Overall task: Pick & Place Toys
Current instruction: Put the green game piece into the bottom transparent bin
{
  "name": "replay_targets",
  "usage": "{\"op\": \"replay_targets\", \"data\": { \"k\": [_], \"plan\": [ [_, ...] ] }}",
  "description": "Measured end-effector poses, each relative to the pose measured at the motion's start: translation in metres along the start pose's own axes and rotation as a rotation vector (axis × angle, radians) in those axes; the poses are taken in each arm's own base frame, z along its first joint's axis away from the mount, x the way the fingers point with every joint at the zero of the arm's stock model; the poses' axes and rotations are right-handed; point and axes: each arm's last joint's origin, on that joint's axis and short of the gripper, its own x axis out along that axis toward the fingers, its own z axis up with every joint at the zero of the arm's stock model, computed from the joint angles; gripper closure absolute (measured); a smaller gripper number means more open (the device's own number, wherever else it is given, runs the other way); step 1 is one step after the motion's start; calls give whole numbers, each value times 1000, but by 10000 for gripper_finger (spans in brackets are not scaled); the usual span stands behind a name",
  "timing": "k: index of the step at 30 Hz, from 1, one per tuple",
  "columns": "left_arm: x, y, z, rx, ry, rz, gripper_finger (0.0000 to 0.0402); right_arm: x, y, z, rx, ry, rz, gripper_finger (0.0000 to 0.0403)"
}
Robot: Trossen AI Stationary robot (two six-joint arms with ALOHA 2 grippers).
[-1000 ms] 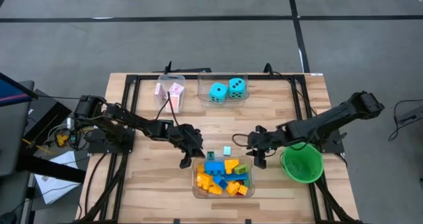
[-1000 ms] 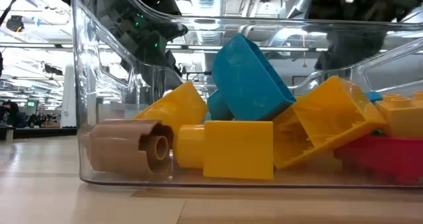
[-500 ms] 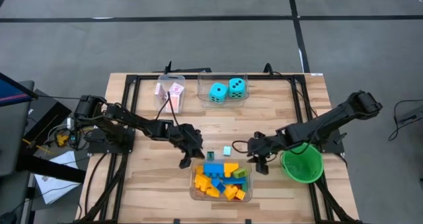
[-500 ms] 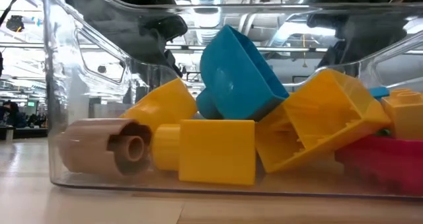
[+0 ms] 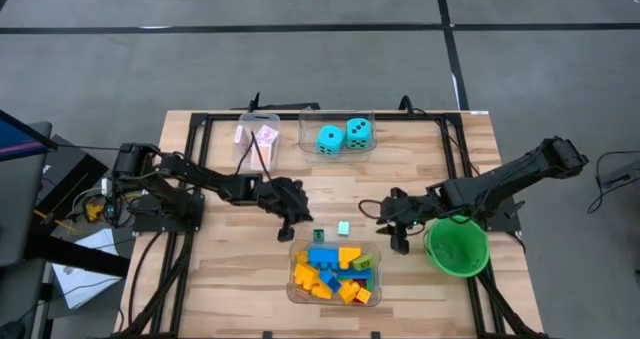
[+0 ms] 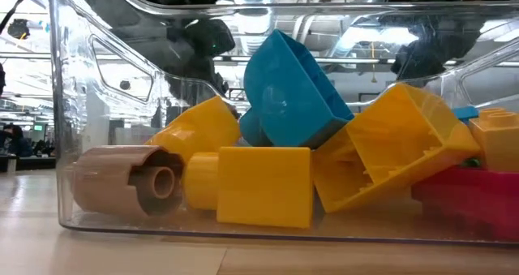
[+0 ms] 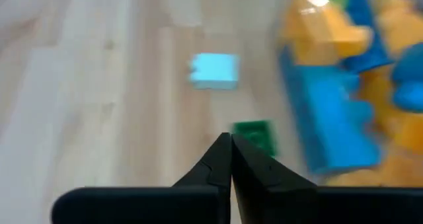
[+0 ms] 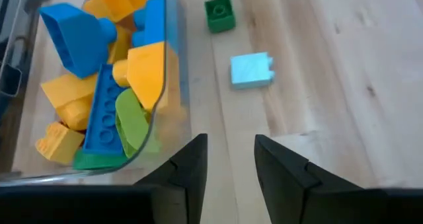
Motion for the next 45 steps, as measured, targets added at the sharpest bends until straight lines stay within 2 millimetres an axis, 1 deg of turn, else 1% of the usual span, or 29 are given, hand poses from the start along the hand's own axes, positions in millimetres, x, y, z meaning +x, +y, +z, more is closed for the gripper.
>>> {"op": "replay_targets", "data": {
  "k": [4, 6, 9, 12, 17, 19, 21, 25, 31, 37, 45],
  "plan": [
    [-1, 9, -1, 38, 11, 38, 377, -9, -7, 4, 27, -30, -13, 285],
    [-1, 8, -1, 86, 9, 8, 355, -11, -10, 6, 48, -45, -18, 284],
    [0, 4, -1, 135, 4, -31, 309, -14, -15, 8, 68, -64, -26, 276],
    [8, 5, -7, 166, 31, -36, 252, -13, -17, 9, 76, -63, -34, 252],
    [27, 9, -21, 228, 71, -72, 153, -12, -18, 9, 85, -57, -40, 195],
    [30, 11, -23, 229, 63, -108, 124, -12, -17, 9, 93, -56, -36, 175],
    [32, 11, -23, 247, 43, -161, 107, -12, -16, 8, 100, -55, -32, 161],
    [39, 12, -26, 288, 23, -180, 102, -12, -16, 8, 103, -52, -32, 153],
    [47, 19, -31, 329, 7, -190, 119, -12, -17, 8, 103, -49, -34, 153],
    [46, 24, -29, 364, -33, -195, 133, -12, -17, 8, 102, -49, -34, 153],
    [47, 23, -29, 389, -53, -244, 143, -12, -17, 8, 103, -49, -34, 153]
  ]
}}
